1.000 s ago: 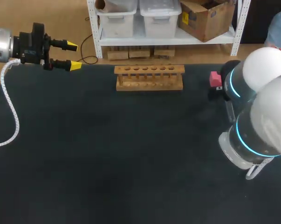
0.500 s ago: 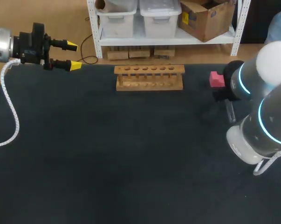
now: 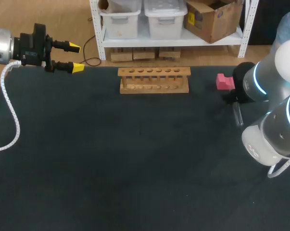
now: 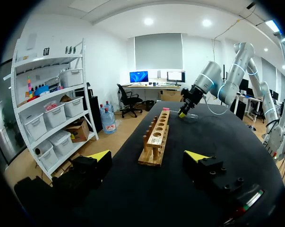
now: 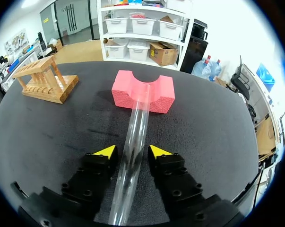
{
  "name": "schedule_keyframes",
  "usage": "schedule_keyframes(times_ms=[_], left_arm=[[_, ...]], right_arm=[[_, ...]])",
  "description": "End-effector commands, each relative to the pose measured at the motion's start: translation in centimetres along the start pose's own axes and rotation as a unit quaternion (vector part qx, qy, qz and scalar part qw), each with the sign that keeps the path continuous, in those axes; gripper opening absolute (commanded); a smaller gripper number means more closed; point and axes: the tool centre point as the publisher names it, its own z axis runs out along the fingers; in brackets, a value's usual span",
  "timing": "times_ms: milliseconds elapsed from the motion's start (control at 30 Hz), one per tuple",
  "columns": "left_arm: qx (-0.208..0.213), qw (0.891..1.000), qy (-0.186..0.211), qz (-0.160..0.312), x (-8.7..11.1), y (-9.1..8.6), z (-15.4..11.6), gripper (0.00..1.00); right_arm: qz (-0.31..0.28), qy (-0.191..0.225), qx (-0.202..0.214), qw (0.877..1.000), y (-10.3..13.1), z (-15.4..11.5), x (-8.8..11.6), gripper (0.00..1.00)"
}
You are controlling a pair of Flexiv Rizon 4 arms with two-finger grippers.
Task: Grasp the test tube, adjust it, and insert it.
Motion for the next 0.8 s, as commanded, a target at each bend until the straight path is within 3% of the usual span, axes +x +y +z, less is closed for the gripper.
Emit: schedule_keyframes(times_ms=[33,133,233,333,367,400,800], left_arm=[[0.0,1.0,-0.002,0.001,0.1,0.1,0.0,1.0],[0.0,1.0,-0.002,0.001,0.1,0.1,0.0,1.0],[0.0,1.0,-0.002,0.001,0.1,0.1,0.0,1.0],[0.0,1.0,-0.002,0.001,0.1,0.1,0.0,1.0],[0.0,1.0,-0.002,0.001,0.1,0.1,0.0,1.0],[0.0,1.0,-0.002,0.001,0.1,0.1,0.0,1.0],[0.0,1.0,-0.002,0.001,0.1,0.1,0.0,1.0]], right_arm=[[0.0,0.004,-0.02,1.0,-0.3,0.0,-0.2,0.36],[0.0,0.005,-0.019,1.0,-0.3,-0.1,-0.2,0.4],[0.0,0.005,-0.017,1.0,-0.3,-0.1,-0.1,0.35],[0.0,0.007,-0.015,1.0,-0.4,-0.1,-0.1,0.19],[-0.001,0.007,-0.015,1.0,-0.4,-0.1,-0.1,0.05],[-0.001,0.007,-0.014,1.0,-0.4,-0.1,0.0,0.0],[0.026,0.016,-0.005,1.0,-0.1,-1.5,0.2,0.0]])
